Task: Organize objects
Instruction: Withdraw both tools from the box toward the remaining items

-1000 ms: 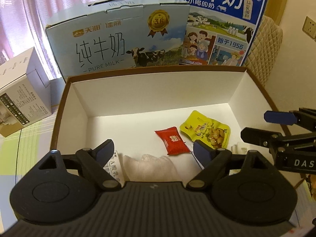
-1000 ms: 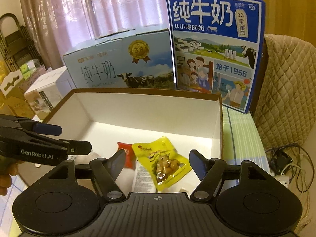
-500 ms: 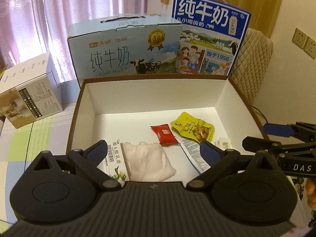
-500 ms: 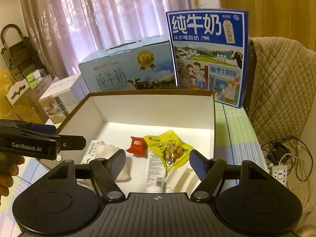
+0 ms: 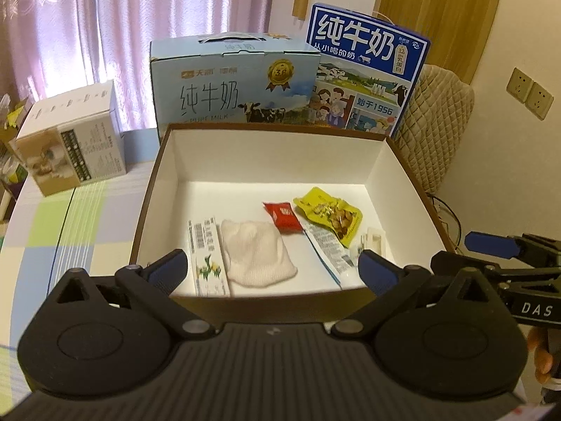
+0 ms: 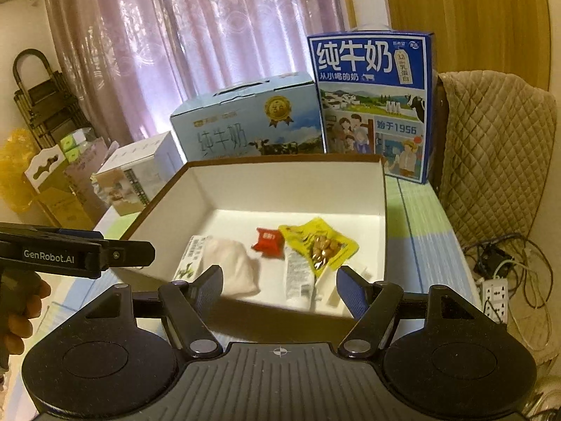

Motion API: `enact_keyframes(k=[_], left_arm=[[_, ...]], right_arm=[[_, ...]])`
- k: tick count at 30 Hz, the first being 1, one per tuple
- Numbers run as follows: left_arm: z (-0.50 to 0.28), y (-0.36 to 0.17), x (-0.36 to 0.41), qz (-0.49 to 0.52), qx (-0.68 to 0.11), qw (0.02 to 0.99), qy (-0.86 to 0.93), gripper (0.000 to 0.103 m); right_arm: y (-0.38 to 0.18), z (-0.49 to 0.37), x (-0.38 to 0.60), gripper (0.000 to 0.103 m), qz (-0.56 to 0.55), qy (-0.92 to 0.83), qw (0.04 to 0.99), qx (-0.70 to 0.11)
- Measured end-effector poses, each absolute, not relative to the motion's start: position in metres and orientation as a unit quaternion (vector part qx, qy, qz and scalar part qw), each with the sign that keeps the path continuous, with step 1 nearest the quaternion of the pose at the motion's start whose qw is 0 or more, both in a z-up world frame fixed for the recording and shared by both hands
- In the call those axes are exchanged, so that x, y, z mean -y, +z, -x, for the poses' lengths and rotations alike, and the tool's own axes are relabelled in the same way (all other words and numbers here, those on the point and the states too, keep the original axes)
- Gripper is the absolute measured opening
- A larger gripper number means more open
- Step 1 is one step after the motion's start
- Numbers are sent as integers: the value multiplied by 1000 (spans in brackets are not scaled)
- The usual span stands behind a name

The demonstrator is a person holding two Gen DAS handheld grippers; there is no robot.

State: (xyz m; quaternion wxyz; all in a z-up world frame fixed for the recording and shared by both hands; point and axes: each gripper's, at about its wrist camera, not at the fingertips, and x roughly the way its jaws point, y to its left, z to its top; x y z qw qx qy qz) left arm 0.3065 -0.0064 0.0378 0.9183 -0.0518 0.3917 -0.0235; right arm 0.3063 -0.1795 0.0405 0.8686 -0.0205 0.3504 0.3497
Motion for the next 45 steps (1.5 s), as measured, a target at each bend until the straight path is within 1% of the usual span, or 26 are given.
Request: enact_keyframes(k=[19, 33, 45], left_arm=[[-212, 36, 4, 48, -404, 913, -13, 102], [-161, 12, 7, 45, -432, 901, -20, 102], [-135, -14, -3, 49, -462, 885, -10, 102]], right_arm=[[36, -225, 196, 69, 26, 362, 854, -372], [13, -177, 199, 69, 40, 372, 834, -406], [-21, -151, 193, 69, 91, 368, 821, -427]])
